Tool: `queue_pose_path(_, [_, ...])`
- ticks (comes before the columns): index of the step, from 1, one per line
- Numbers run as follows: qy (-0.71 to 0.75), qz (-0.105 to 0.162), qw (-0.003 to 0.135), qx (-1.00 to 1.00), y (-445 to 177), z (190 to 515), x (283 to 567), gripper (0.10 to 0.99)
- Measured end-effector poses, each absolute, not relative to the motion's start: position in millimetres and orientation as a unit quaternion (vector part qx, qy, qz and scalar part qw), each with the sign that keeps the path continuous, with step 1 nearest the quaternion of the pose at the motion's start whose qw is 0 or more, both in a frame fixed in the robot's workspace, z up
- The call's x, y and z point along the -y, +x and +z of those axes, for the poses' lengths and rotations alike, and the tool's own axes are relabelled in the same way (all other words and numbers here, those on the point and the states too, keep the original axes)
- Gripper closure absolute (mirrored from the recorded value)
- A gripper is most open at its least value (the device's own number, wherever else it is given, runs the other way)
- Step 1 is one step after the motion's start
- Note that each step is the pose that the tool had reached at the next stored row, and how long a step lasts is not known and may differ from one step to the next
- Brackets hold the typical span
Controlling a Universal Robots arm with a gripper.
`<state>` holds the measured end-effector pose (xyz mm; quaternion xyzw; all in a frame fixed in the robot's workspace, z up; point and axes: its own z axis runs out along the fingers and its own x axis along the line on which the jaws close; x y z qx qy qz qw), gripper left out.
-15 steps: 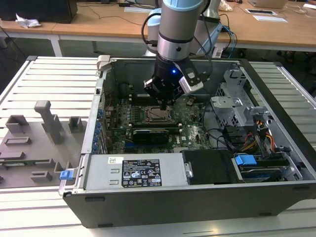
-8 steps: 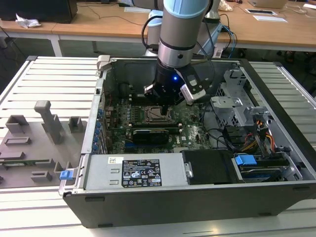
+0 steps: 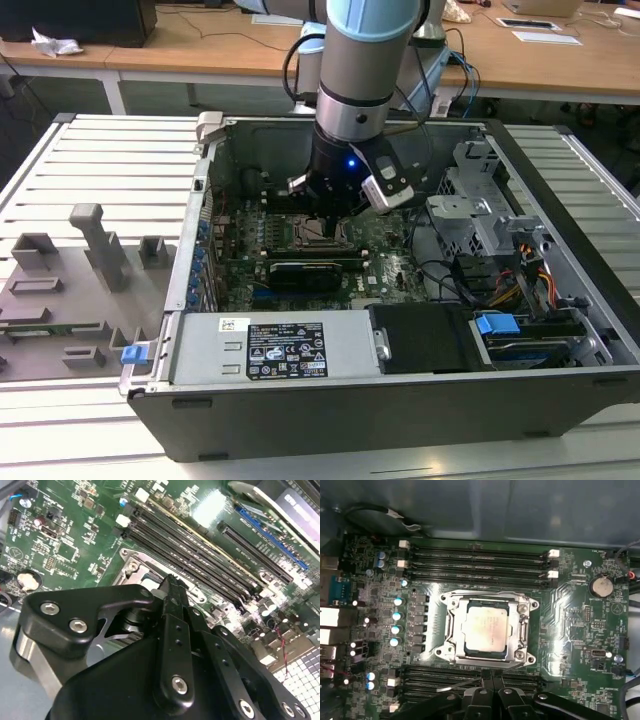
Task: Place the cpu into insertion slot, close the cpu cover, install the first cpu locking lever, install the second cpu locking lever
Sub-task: 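Install the second cpu locking lever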
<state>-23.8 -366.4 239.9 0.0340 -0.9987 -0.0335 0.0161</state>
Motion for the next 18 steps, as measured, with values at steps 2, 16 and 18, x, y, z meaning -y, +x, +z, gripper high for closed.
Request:
queue_pose_path(2, [0.034,-0.035,0.016,0.999,-28,240,367,0.98])
queue_pose_path(16, [0.035,-0.067,0.015,0.997,-45,237,380,0.98])
queue_pose_path(18, [0.035,-0.067,0.015,0.997,-47,235,380,0.98])
